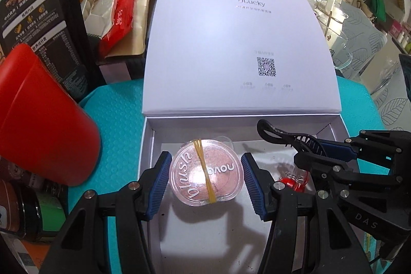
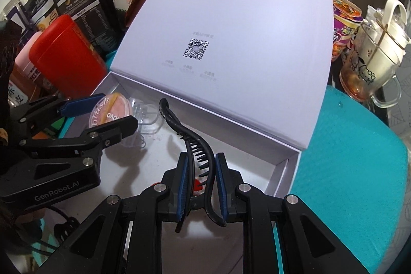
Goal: Organize rigid objects
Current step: 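Lower both tools into the box and open them to release clip and compact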
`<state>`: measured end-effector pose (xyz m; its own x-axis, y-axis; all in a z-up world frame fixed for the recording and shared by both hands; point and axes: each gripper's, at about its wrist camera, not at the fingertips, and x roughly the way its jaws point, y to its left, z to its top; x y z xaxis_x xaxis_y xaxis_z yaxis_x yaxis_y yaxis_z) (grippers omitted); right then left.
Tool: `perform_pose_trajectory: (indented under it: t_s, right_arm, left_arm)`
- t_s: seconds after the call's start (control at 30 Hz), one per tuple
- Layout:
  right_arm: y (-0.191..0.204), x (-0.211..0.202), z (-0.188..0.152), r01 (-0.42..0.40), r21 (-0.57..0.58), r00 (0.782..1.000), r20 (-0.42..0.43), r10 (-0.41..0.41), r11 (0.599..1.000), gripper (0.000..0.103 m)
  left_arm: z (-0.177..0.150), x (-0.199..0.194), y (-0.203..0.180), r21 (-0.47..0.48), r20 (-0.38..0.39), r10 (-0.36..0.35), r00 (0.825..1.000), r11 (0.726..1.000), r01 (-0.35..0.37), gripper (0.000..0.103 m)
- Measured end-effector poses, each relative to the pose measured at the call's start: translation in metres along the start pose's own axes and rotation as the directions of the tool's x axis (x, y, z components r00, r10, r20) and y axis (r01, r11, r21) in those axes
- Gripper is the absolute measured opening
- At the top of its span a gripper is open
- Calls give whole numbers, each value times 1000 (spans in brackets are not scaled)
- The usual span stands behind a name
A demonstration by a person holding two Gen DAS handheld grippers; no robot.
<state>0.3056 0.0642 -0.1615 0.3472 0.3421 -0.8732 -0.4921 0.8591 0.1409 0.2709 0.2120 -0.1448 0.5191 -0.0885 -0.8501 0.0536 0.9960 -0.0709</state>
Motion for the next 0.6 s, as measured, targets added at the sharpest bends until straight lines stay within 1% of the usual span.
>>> perform_pose_trajectory:
  t_s: [0.1, 0.2, 0.27, 0.3, 0.37, 0.4, 0.5, 0.6]
  right_arm:
    - [0, 0, 1, 13, 10, 1000, 8, -13, 1000, 21]
    - [0, -3, 1, 17, 12, 1000, 11, -17, 1000, 22]
    - [0, -5, 0, 21, 14, 1000, 8, -21, 1000, 25]
    - [0, -6, -1, 23, 16, 1000, 10, -23, 1000, 28]
    - [-1, -9, -2, 26, 21, 1000, 12, -26, 999, 28]
    - [-1, -11, -3, 28, 23, 1000, 12, -29, 999, 28]
    - [-1, -19, -4, 33, 28, 999, 22, -34, 999, 28]
    - [-3, -29, -6, 38, 33, 999, 31, -39, 999, 28]
  left_arm:
    - [0, 4, 0, -18, -14, -3, 1000, 1000, 3, 55]
    - [1, 3, 0, -17, -12, 12, 1000, 1000, -12, 55]
    - [1, 3, -1, -20, -21, 18, 1000, 1000, -18, 55]
    - [2, 5, 0, -26, -32, 7, 999, 1000, -8, 55]
    - [4, 9, 2, -59, -70, -33, 997, 998, 29, 55]
    - [4, 10, 4, -75, -79, -37, 996, 997, 31, 55]
    - [5, 8, 3, -87, -81, -14, 997, 996, 7, 55]
    - [6, 0, 0, -94, -67, -15, 998, 996, 8, 55]
